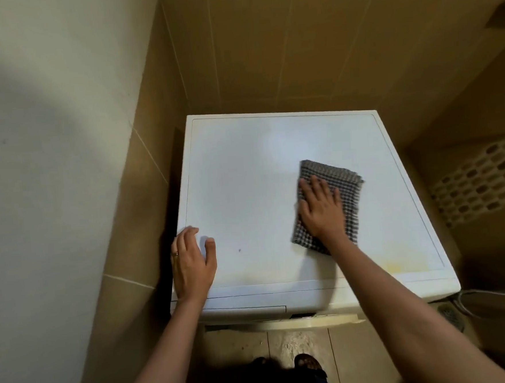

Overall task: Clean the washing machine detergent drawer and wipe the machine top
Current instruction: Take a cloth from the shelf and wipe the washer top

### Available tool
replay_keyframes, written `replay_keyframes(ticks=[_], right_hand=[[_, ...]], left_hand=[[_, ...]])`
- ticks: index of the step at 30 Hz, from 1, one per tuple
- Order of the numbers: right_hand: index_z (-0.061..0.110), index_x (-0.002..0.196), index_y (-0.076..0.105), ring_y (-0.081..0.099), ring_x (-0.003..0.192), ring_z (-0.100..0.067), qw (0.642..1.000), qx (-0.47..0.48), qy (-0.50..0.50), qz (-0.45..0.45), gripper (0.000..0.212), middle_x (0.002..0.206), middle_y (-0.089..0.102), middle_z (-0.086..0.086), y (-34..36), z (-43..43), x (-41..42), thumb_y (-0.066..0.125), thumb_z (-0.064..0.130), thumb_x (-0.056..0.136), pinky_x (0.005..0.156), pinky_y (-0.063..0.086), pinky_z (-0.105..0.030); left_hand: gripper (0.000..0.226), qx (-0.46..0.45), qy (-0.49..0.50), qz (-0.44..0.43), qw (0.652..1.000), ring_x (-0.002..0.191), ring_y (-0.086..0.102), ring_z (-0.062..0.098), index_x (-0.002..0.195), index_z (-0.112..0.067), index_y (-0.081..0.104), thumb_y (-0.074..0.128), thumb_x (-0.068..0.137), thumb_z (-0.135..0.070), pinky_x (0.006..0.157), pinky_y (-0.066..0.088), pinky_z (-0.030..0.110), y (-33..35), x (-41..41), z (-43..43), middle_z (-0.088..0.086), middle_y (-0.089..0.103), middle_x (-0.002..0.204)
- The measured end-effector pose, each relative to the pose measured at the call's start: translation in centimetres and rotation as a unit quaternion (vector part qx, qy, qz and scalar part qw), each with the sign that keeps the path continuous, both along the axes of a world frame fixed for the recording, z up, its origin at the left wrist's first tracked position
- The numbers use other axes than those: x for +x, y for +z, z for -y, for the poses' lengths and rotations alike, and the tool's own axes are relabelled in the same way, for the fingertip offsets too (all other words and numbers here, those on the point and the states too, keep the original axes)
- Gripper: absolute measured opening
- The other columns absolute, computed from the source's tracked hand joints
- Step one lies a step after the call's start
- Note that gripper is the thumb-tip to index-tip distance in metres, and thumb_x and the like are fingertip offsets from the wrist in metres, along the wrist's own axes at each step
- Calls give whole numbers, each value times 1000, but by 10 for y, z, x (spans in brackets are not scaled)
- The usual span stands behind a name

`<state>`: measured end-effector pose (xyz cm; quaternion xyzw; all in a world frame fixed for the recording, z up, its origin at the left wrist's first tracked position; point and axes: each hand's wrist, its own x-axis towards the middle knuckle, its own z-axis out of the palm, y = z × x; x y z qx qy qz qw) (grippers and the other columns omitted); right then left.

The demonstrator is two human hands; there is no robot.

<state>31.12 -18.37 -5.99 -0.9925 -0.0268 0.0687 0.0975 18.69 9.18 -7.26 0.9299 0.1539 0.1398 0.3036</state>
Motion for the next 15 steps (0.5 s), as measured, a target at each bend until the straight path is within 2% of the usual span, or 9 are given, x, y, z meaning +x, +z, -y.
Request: replay_keyframes(ticks=[3,7,12,15], right_hand=[[28,153,12,3,148,-19,997,-2,-73,22,69,161,8,-1,-6,35,-34,2,50,88,119,-3,-44],[19,152,4,-5,148,-25,995,10,-101,18,67,160,-1,-8,-15,7,-89,2,46,91,120,-3,-43],[11,151,12,5,146,-35,999,38,30,25,62,158,9,-13,-13,-93,-139,22,40,96,118,2,-43],[20,153,5,-11,146,-29,982,56,178,-8,60,160,1,-7,-2,-145,-137,20,38,98,118,-11,-43]], left_hand=[[50,3,9,-4,1000,120,48,27,118,-5,56,37,92,-43,98,41,37,3,0,3,11,58,125],[45,-7,15,-17,1000,121,48,27,119,-6,55,39,93,-39,99,41,38,4,2,4,11,57,126],[47,-15,10,-15,1000,120,48,28,119,-5,55,35,94,-39,100,40,39,4,3,3,12,58,125],[48,-4,0,4,1000,118,49,31,117,-2,56,35,94,-38,101,39,41,3,4,2,15,59,122]])
